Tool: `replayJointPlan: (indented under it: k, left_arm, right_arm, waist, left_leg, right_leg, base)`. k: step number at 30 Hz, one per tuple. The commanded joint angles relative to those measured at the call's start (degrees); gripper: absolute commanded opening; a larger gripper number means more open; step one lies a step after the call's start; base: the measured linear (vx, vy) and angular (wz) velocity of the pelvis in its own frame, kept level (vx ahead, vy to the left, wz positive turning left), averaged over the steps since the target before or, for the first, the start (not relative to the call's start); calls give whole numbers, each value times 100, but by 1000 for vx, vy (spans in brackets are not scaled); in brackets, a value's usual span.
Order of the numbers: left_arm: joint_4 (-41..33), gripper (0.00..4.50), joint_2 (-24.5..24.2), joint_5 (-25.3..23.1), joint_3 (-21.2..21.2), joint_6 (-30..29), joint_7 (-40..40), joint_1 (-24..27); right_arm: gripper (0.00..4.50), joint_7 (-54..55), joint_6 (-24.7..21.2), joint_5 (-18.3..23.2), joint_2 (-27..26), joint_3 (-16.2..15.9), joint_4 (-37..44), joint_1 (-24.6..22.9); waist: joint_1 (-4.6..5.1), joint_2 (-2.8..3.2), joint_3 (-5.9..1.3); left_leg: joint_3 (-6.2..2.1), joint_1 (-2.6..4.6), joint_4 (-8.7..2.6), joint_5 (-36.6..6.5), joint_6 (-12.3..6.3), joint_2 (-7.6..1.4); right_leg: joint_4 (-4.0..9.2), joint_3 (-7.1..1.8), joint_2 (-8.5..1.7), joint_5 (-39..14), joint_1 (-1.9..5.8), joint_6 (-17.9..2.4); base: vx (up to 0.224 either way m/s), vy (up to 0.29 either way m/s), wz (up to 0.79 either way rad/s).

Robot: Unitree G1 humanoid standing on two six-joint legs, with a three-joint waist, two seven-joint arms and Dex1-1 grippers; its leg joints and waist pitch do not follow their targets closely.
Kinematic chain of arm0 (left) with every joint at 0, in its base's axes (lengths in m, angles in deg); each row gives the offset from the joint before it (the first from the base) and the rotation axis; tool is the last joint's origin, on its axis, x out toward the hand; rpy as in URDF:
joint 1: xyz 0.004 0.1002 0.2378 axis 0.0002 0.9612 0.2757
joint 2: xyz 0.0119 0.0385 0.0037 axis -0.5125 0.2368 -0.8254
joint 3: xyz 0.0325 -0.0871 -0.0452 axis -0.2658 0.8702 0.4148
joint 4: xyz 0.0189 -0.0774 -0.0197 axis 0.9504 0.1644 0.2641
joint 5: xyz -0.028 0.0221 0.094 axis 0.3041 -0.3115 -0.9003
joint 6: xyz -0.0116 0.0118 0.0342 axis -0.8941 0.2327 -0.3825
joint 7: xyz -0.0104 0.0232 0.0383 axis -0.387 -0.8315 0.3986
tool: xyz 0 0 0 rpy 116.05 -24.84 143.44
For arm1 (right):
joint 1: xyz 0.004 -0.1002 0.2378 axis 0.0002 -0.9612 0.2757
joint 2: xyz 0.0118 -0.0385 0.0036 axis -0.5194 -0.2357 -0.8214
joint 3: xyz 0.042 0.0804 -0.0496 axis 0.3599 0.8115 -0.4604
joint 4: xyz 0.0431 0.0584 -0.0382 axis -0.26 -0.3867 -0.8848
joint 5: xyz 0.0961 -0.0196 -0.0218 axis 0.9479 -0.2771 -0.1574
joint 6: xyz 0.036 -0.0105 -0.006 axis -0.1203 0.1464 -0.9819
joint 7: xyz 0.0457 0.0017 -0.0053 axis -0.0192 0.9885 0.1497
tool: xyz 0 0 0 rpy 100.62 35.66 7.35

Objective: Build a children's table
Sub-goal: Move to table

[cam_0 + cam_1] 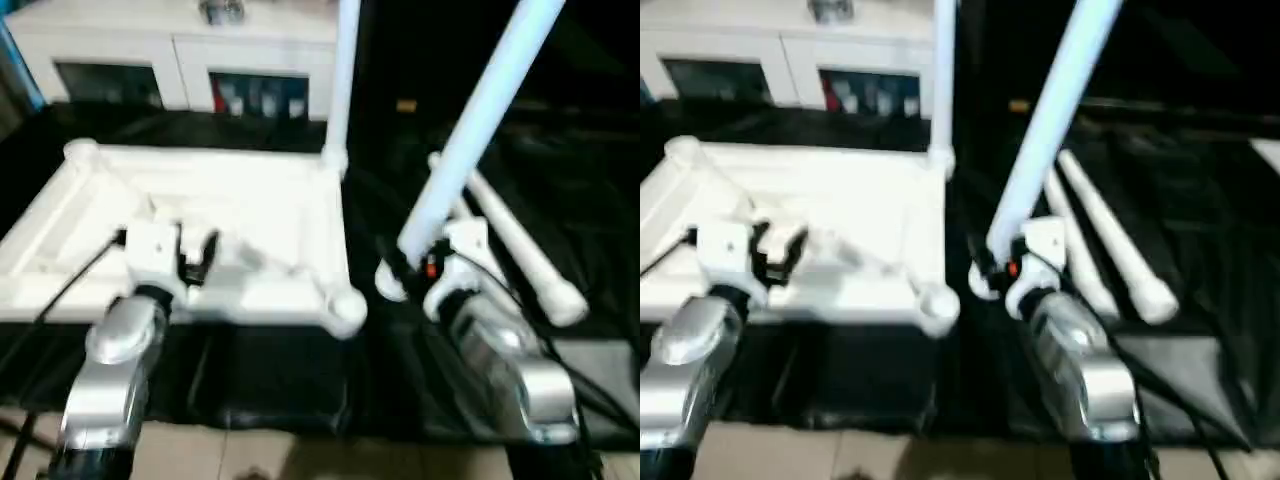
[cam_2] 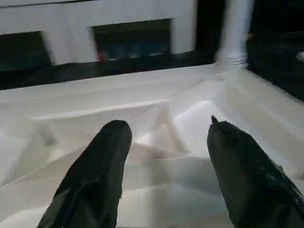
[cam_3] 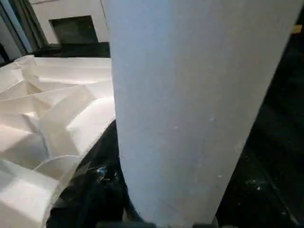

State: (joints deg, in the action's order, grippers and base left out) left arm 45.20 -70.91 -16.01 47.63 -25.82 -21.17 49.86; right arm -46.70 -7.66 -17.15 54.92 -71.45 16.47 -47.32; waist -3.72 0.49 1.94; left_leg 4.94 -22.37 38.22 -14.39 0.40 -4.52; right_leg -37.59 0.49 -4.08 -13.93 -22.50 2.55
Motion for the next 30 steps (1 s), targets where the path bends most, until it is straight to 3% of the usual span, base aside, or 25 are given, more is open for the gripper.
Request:
replayJointPlan:
  k: [1, 2, 3, 4, 5, 6, 8, 9, 10, 12, 14, 15, 17, 18, 19, 20, 21, 22, 23, 24, 25, 26, 27, 29, 30]
  left_arm:
    - [90, 298, -100, 153, -152, 40, 394, -68]
    - [156, 298, -169, 161, -203, 69, 529, -95]
    - [156, 298, -169, 161, -203, 69, 529, -95]
    - [360, 298, -352, 185, -374, 152, 1003, -222]
    - [406, 298, -391, 190, -409, 177, 1107, -252]
    - [560, 298, -525, 209, -528, 260, 1464, -353]
    - [1047, 298, -976, 253, -935, 477, 2827, -708]
    - [1047, 298, -976, 253, -935, 477, 2827, -708]
    - [1188, 298, -1111, 278, -1050, 512, 3281, -818]
    - [1371, 298, -1237, 279, -1171, 494, 3714, -969]
    - [1745, 298, -1414, 164, -1451, 571, 4334, -1282]
    - [1977, 298, -1486, 58, -1608, 656, 4618, -1468]
    - [2320, 298, -1564, -70, -1818, 797, 4985, -1730]
    - [2969, 269, -1543, -349, -2052, 1158, 5253, -2176]
    - [3196, 269, -1528, -433, -2116, 1273, 5328, -2326]
    - [3196, 262, -1528, -433, -2116, 1273, 5328, -2326]
    - [3462, 262, -1503, -533, -2171, 1382, 5385, -2503]
    - [3746, 258, -1487, -624, -2214, 1492, 5468, -2685]
    - [3873, 249, -1484, -650, -2235, 1547, 5519, -2762]
    - [3978, 231, -1481, -671, -2252, 1592, 5560, -2826]
    - [4227, 231, -1477, -716, -2294, 1658, 5669, -2983]
    - [4268, 220, -1477, -719, -2301, 1666, 5691, -3007]
    - [4479, 220, -1478, -739, -2342, 1704, 5805, -3130]
    - [5086, 214, -1472, -817, -2451, 1833, 6161, -3425]
    - [5221, 186, -1466, -842, -2466, 1848, 6229, -3489]
  right_arm:
    - [191, -33, -13, 89, 51, 132, 108, 15]
    - [191, -44, 5, 84, 53, 137, 101, 24]
    - [191, -44, 5, 84, 53, 137, 101, 24]
    - [191, -134, 37, 121, 74, 148, 56, 68]
    - [191, -156, 40, 135, 76, 151, 44, 80]
    - [191, -229, 51, 182, 83, 163, 4, 121]
    - [191, -555, -46, 359, 192, 147, -123, 251]
    - [191, -555, -46, 359, 192, 147, -123, 251]
    - [191, -652, -111, 425, 231, 143, -170, 293]
    - [191, -784, -144, 427, 322, 91, -227, 333]
    - [191, -1027, -122, 373, 509, -13, -318, 376]
    - [191, -1149, -69, 314, 608, -76, -372, 398]
    - [191, -1304, 4, 245, 716, -142, -443, 423]
    - [191, -1468, 81, 186, 826, -203, -484, 427]
    - [191, -1512, 98, 175, 856, -220, -490, 426]
    - [191, -1512, 98, 175, 856, -220, -490, 426]
    - [191, -1546, 117, 171, 882, -231, -490, 424]
    - [191, -1571, 121, 188, 901, -234, -487, 425]
    - [191, -1584, 124, 198, 911, -237, -490, 428]
    - [191, -1595, 126, 206, 919, -240, -493, 431]
    - [191, -1626, 124, 230, 939, -242, -484, 427]
    - [191, -1633, 124, 234, 943, -244, -484, 427]
    - [191, -1667, 125, 255, 965, -251, -482, 425]
    - [190, -1750, 124, 293, 993, -239, -457, 400]
    - [190, -1749, 122, 293, 997, -222, -454, 397]
  waist:
    - [-29, -171, -403]
    - [-115, -126, -413]
    - [-121, -62, -374]
    - [-99, -33, -343]
    - [-69, 9, -290]
    - [-25, 23, -257]
    - [-3, 15, -145]
    - [-3, 15, -145]
    - [26, 18, -90]
    - [26, 4, -98]
    - [9, -12, -137]
    - [9, 8, -176]
    - [19, 14, -181]
    - [20, 12, -179]
    - [5, 62, -203]
    - [4, 30, -233]
    - [8, 53, -242]
    - [5, 49, -258]
    - [15, 77, -287]
    - [23, 59, -280]
    - [15, 105, -297]
    - [19, 68, -305]
    - [10, 88, -303]
    - [3, 96, -291]
    - [-6, 129, -283]
  left_leg:
    - [-80, 128, -173, 3957, -676, -277]
    - [-30, -7, -316, 2227, -518, -346]
    - [-32, 6, -447, 1159, -317, -452]
    - [-40, 17, -505, 782, -205, -502]
    - [-44, 105, -599, 104, -70, -584]
    - [-19, 135, -696, -439, -15, -635]
    - [41, 216, -818, -1649, 205, -696]
    - [41, 216, -818, -1649, 205, -696]
    - [59, 269, -858, -2304, 486, -724]
    - [63, 266, -883, -2405, 601, -734]
    - [92, 268, -886, -2143, 567, -734]
    - [129, 264, -881, -1755, 521, -736]
    - [148, 229, -885, -1467, 448, -735]
    - [180, 196, -875, -1374, 372, -723]
    - [181, 211, -856, -1310, 375, -729]
    - [211, 221, -836, -1097, 331, -740]
    - [228, 183, -837, -886, 297, -751]
    - [234, 192, -824, -809, 287, -761]
    - [247, 190, -793, -533, 196, -750]
    - [255, 182, -786, -461, 142, -740]
    - [255, 189, -770, -389, 123, -744]
    - [275, 191, -754, -265, 32, -736]
    - [286, 193, -749, -215, -26, -737]
    - [297, 200, -744, -277, -58, -735]
    - [297, 203, -754, -386, -34, -751]
  right_leg:
    - [241, -283, -426, 3197, 214, -357]
    - [250, -292, -564, 3585, 352, -523]
    - [293, -213, -536, 3069, 366, -762]
    - [315, -175, -497, 2620, 364, -920]
    - [379, -130, -417, 1437, 300, -1193]
    - [433, -131, -405, 511, 302, -1326]
    - [598, -192, -420, -1203, 186, -1301]
    - [598, -192, -420, -1203, 186, -1301]
    - [670, -209, -458, -2248, 122, -1147]
    - [702, -221, -481, -2586, 125, -972]
    - [689, -231, -493, -2388, 133, -931]
    - [661, -231, -480, -1869, 147, -1006]
    - [631, -218, -454, -1414, 176, -1099]
    - [639, -213, -469, -1233, 193, -1213]
    - [623, -215, -477, -1136, 201, -1245]
    - [590, -209, -471, -727, 209, -1347]
    - [551, -182, -464, -281, 245, -1475]
    - [519, -174, -461, -66, 248, -1538]
    - [472, -158, -461, 512, 286, -1708]
    - [479, -154, -454, 628, 288, -1748]
    - [457, -155, -469, 768, 299, -1796]
    - [459, -149, -460, 970, 308, -1871]
    - [463, -148, -462, 1030, 310, -1929]
    - [472, -147, -455, 970, 311, -1993]
    - [481, -148, -469, 825, 319, -2026]
  base:
    - [-72, 19, 4]
    - [0, 0, 0]
    - [0, 0, 0]
    - [0, 0, 0]
    - [-62, -44, 3]
    - [-73, -35, 1]
    - [-82, -30, 1]
    - [-91, -22, 3]
    - [-91, -22, 3]
    - [-67, -3, -3]
    - [-28, 2, -2]
    - [0, 0, 0]
    - [0, 0, 0]
    - [0, 0, 0]
    - [0, 0, 0]
    - [0, 0, 0]
    - [0, 0, 0]
    - [0, 0, 0]
    - [0, 0, 0]
    - [0, 0, 0]
    - [0, 0, 0]
    - [0, 0, 0]
    - [0, 0, 0]
    - [0, 0, 0]
    - [0, 0, 0]
